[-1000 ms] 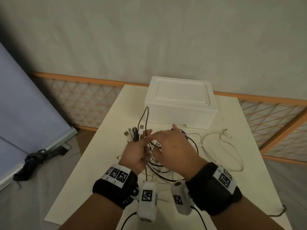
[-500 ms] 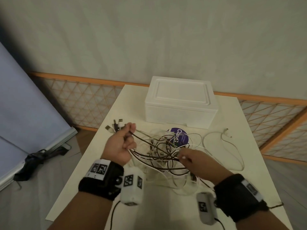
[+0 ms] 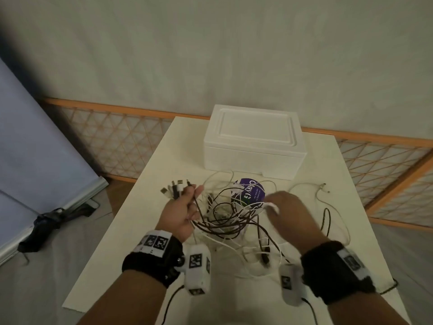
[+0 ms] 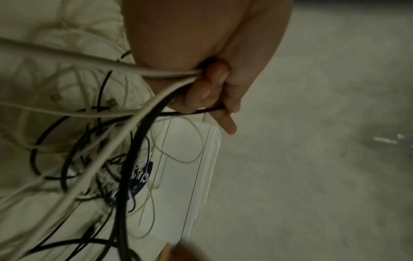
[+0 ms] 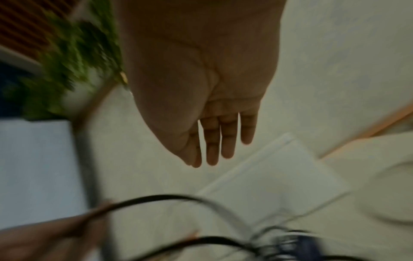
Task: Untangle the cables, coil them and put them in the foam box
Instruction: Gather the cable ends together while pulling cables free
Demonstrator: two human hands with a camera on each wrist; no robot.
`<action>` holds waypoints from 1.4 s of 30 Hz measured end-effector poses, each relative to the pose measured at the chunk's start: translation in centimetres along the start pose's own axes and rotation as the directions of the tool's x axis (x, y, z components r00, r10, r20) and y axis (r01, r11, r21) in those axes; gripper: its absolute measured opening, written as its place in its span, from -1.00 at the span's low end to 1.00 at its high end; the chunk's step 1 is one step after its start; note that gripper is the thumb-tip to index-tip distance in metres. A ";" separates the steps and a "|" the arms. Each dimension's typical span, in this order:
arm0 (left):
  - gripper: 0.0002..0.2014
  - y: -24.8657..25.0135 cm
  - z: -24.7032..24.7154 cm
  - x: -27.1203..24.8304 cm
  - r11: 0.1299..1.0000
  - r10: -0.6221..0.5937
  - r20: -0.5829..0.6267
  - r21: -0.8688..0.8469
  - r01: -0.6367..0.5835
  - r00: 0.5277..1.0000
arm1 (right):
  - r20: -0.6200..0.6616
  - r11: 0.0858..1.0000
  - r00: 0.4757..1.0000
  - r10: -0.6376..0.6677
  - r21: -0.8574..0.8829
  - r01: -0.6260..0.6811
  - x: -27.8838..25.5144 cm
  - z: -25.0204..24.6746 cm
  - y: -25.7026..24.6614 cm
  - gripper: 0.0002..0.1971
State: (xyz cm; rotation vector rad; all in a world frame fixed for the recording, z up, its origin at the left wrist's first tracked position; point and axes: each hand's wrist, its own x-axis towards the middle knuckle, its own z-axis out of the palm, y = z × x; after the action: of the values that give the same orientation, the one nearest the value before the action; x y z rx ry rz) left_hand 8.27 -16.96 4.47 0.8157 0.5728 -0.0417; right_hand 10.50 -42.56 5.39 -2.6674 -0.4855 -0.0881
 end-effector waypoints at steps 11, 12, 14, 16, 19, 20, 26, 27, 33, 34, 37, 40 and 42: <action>-0.91 -0.4 1.7 -3.0 0.950 0.149 0.135 0.255 -0.180 0.980 | 0.132 0.894 0.963 -0.235 0.419 0.161 3.1 2.8 -10.1 -0.88; -0.89 -0.6 1.6 -3.0 0.945 0.143 0.129 0.278 -0.175 0.981 | 0.119 0.890 0.965 -0.234 0.425 0.163 3.1 2.8 -10.3 -0.87; -0.77 -1.0 1.8 -3.1 0.945 0.119 0.127 0.291 -0.151 0.985 | 0.108 0.893 0.969 -0.221 0.421 0.156 3.3 2.9 -10.5 -0.84; -0.70 -1.2 2.1 -3.2 0.945 0.126 0.120 0.286 -0.156 0.985 | 0.125 0.889 0.968 -0.217 0.436 0.142 3.2 3.1 -10.4 -0.83; -0.61 -1.4 2.3 -3.5 0.941 0.189 0.107 0.265 -0.211 0.976 | 0.128 0.876 0.960 -0.249 0.452 0.167 2.8 3.1 -10.1 -0.82; -0.57 -1.6 2.3 -3.5 0.946 0.195 0.109 0.242 -0.217 0.975 | 0.118 0.872 0.960 -0.254 0.456 0.175 2.7 3.1 -10.1 -0.81; -0.81 -1.8 1.6 -3.4 0.957 0.194 0.223 0.172 -0.234 0.955 | 0.058 0.852 0.973 -0.222 0.498 0.165 2.1 3.4 -9.8 -0.87; -0.78 -1.6 1.5 -3.5 0.958 0.189 0.245 0.168 -0.234 0.951 | 0.054 0.844 0.972 -0.230 0.508 0.172 2.0 3.4 -9.7 -0.87; -0.76 -1.4 1.6 -4.5 0.973 0.162 0.308 0.108 -0.204 0.938 | 0.009 0.824 0.958 -0.286 0.513 0.241 1.9 3.7 -10.1 -0.87; -0.74 -1.5 1.6 -4.6 0.975 0.150 0.317 0.107 -0.193 0.936 | -0.020 0.821 0.958 -0.286 0.510 0.256 1.8 3.7 -10.3 -0.86; -0.62 -1.4 1.6 -4.9 0.981 0.111 0.320 0.114 -0.155 0.941 | -0.094 0.778 0.955 -0.280 0.562 0.283 1.6 3.5 -10.8 -0.87; -0.67 -1.3 1.6 -5.1 0.970 0.090 0.330 0.184 -0.157 0.940 | -0.068 0.794 0.955 -0.287 0.541 0.277 1.2 3.3 -11.2 -0.85; -0.61 -1.3 1.4 -5.1 0.962 0.089 0.317 0.217 -0.164 0.944 | -0.020 0.848 0.956 -0.293 0.457 0.269 1.0 3.2 -11.5 -0.76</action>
State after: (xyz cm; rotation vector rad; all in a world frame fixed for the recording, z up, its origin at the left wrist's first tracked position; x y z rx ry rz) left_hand 4.29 -19.79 6.92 1.0586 0.2225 -0.1184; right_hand 7.40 -31.15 7.14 -2.1266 -0.8057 0.0093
